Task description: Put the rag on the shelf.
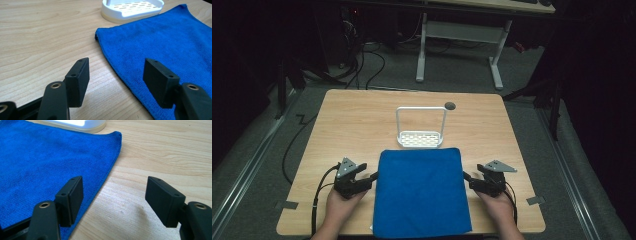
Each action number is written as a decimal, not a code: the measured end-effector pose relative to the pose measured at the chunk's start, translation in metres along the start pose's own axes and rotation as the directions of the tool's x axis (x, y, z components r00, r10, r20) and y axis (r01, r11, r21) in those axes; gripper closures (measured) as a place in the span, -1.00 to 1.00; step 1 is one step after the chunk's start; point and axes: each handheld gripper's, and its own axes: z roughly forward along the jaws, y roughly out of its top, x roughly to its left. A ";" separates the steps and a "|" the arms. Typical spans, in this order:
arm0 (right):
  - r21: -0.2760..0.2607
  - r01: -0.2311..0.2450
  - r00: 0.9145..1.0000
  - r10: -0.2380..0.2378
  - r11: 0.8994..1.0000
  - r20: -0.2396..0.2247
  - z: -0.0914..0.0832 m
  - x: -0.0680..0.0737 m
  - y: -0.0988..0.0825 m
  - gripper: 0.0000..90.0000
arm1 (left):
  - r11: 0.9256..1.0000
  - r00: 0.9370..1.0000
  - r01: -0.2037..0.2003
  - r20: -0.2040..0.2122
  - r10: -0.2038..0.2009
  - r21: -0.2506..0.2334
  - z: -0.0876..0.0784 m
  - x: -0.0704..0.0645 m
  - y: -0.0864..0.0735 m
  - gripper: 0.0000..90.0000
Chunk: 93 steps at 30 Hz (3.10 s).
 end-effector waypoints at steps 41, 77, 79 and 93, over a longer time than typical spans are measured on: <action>-0.024 -0.038 0.997 0.037 0.999 -0.064 -0.008 -0.002 0.009 -0.25 | 0.992 0.995 0.081 -0.060 -0.075 0.100 0.070 0.022 0.047 0.04; 0.063 0.058 0.998 -0.057 0.996 -0.008 0.060 0.023 0.069 0.96 | 0.995 1.000 -0.004 -0.007 0.004 0.101 0.063 0.005 0.045 0.96; 0.026 0.068 0.998 -0.068 0.997 -0.017 0.051 0.030 0.066 0.96 | 0.997 1.000 -0.020 -0.011 0.021 0.072 0.057 -0.001 0.043 0.96; -0.182 0.097 0.994 -0.104 0.979 -0.026 0.002 0.051 0.058 0.96 | 0.990 1.000 -0.023 -0.015 0.021 -0.138 0.011 -0.025 0.047 0.96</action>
